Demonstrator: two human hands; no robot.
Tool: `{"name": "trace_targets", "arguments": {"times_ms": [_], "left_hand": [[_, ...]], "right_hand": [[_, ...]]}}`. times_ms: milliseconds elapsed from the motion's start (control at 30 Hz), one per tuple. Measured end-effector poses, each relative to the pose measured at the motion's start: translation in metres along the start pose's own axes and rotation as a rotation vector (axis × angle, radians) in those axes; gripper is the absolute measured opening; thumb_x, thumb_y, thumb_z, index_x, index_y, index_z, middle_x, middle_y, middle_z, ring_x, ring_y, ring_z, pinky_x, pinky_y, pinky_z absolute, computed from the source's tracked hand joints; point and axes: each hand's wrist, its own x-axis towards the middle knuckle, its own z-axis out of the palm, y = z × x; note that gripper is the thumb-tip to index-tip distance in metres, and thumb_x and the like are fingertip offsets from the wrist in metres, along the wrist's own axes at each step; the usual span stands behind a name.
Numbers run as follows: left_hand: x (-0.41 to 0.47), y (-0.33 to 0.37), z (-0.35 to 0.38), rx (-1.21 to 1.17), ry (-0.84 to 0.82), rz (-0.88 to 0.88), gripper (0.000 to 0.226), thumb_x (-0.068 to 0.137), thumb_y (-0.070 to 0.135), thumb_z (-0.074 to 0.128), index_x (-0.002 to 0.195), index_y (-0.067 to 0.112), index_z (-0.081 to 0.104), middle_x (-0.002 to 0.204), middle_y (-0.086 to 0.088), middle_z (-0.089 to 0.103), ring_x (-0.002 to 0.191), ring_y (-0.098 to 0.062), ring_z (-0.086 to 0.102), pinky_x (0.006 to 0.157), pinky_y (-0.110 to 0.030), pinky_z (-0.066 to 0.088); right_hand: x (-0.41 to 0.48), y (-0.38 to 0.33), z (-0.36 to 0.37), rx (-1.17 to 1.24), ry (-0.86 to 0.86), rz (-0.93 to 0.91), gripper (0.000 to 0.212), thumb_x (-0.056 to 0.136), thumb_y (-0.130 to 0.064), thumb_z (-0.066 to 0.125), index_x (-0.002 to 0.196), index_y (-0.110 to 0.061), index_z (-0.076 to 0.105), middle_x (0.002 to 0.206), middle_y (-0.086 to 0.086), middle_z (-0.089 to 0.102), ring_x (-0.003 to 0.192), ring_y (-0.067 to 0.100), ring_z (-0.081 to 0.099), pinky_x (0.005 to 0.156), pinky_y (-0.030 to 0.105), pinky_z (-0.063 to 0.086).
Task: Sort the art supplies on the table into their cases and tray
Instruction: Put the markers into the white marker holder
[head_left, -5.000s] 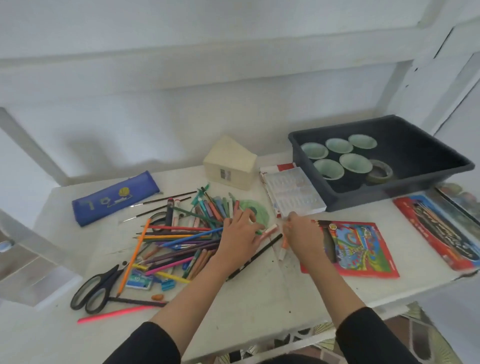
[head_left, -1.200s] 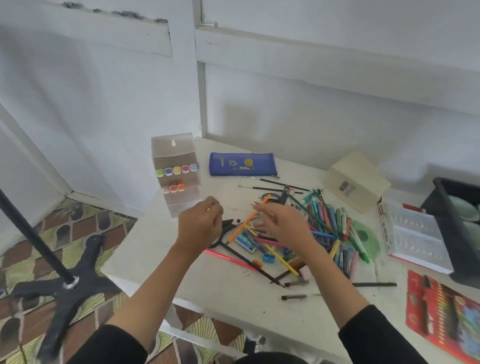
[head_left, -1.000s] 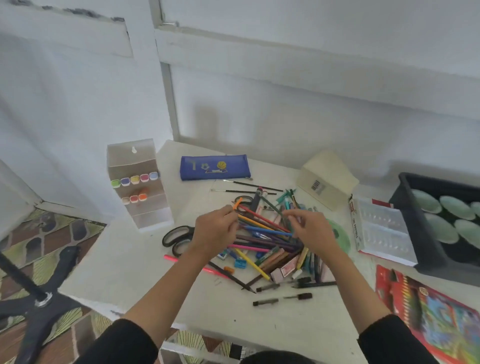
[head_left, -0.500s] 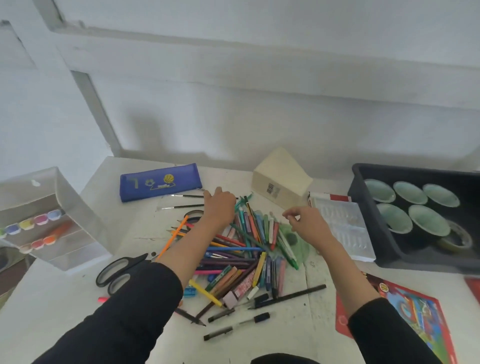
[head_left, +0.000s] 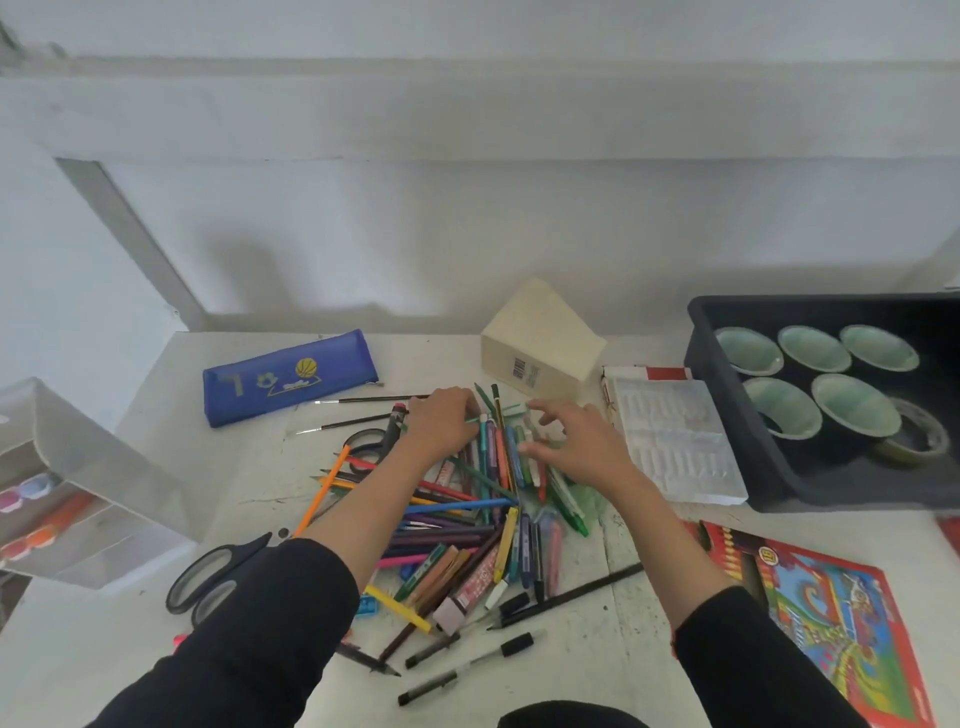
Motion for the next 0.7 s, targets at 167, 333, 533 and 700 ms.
{"name": "trace_targets", "arguments": {"times_ms": [167,333,533,700], "left_hand": [[0.000,0.007,0.004,0.051,0.052,-0.015,0.016,0.090,0.021,0.055,0.106,0.019,0.057,0.109,0.000,0.063,0.107,-0.023,0.054,0.094,-0.041,0.031],[-0.001,-0.002,-0.001,0.042,0.136,-0.074,0.014,0.090,0.017,0.053,0.104,0.015,0.053,0.107,-0.003,0.059,0.100,-0.025,0.055,0.089,-0.040,0.032],[-0.010,-0.008,-0.006,-0.091,0.230,-0.102,0.022,0.093,0.010,0.049,0.115,0.010,0.051,0.115,-0.009,0.050,0.096,-0.028,0.056,0.085,-0.041,0.041],[-0.022,-0.006,-0.002,-0.103,0.246,-0.110,0.031,0.101,0.020,0.039,0.128,0.010,0.047,0.122,-0.011,0.049,0.102,-0.032,0.056,0.084,-0.044,0.044]], "right_hand": [[-0.003,-0.003,0.015,-0.287,-0.071,0.045,0.087,0.069,-0.066,0.065,0.142,-0.038,0.026,0.135,-0.002,0.046,0.124,0.025,0.036,0.091,0.041,0.044],[-0.003,0.013,0.003,-0.131,-0.068,0.111,0.073,0.080,-0.058,0.062,0.141,-0.030,0.032,0.113,0.001,0.062,0.114,0.022,0.047,0.085,0.038,0.047],[0.005,0.017,-0.010,-0.097,-0.100,0.167,0.061,0.083,-0.064,0.051,0.127,-0.021,0.048,0.112,0.008,0.061,0.097,0.023,0.059,0.081,0.038,0.051],[0.002,0.002,0.008,-0.343,-0.110,0.042,0.076,0.075,-0.071,0.056,0.137,-0.036,0.030,0.138,0.003,0.041,0.124,0.028,0.041,0.096,0.045,0.040]]}}
